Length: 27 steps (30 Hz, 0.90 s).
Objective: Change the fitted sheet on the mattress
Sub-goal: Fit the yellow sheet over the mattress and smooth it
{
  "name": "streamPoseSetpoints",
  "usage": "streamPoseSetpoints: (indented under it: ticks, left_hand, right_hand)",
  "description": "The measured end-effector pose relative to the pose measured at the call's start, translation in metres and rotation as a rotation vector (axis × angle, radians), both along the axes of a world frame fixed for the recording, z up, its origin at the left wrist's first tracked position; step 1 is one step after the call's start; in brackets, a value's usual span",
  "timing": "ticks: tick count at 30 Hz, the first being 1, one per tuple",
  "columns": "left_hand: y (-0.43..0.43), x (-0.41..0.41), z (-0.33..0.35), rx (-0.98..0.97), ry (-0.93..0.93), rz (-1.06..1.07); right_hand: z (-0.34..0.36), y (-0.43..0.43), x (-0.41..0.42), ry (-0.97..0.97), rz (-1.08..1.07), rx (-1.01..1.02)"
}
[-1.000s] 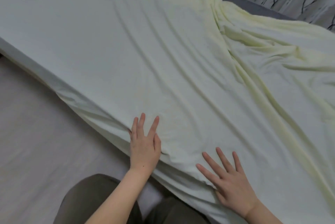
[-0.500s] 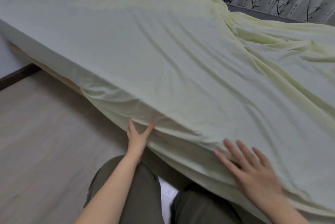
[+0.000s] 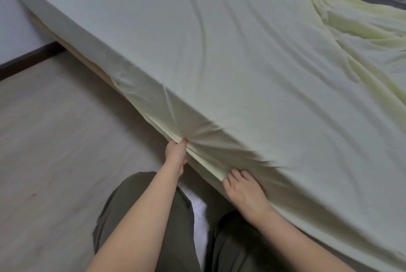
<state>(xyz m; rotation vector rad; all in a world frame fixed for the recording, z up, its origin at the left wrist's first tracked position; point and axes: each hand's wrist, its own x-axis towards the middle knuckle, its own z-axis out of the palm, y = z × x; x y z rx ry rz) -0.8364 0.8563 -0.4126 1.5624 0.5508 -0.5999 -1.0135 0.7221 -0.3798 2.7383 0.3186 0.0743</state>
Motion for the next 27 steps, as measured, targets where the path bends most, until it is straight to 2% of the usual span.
streamPoseSetpoints:
  ticks: [3, 6, 10, 13, 16, 18, 20, 23, 25, 27]
  left_hand:
    - [0.001, -0.006, -0.015, 0.056, 0.004, 0.000]
    - [0.004, -0.012, -0.022, 0.057, 0.108, 0.031]
    - [-0.005, -0.010, -0.012, -0.129, 0.248, 0.166]
    - [-0.020, -0.003, 0.001, -0.276, 0.251, 0.326]
    - [-0.025, 0.002, 0.006, -0.259, 0.254, 0.470]
    - [-0.021, 0.005, 0.005, -0.256, 0.247, 0.465]
    - [-0.013, 0.007, 0.003, -0.243, 0.212, 0.460]
    - [0.003, 0.008, 0.003, -0.246, 0.123, 0.546]
    - [0.010, 0.008, 0.004, -0.329, 0.127, 0.569]
    - [0.011, 0.008, 0.010, -0.478, 0.129, 0.525]
  right_hand:
    - [-0.008, 0.011, -0.001, 0.054, -0.035, 0.027]
    - [-0.010, 0.017, 0.003, 0.079, -0.158, 0.124]
    - [-0.004, 0.026, 0.003, 0.064, -0.315, 0.209]
    - [0.002, 0.026, 0.002, 0.159, -0.395, 0.236]
    - [-0.004, 0.026, 0.007, 0.322, -0.446, 0.483]
    - [0.000, 0.032, 0.019, 0.230, -0.438, 0.651]
    - [0.004, 0.040, 0.036, 0.178, -0.455, 1.039]
    - [0.011, 0.058, 0.066, 0.196, -0.691, 1.875]
    - [0.013, 0.068, 0.082, 0.194, -0.892, 2.409]
    - [0.014, 0.072, 0.093, 0.094, -1.052, 2.894]
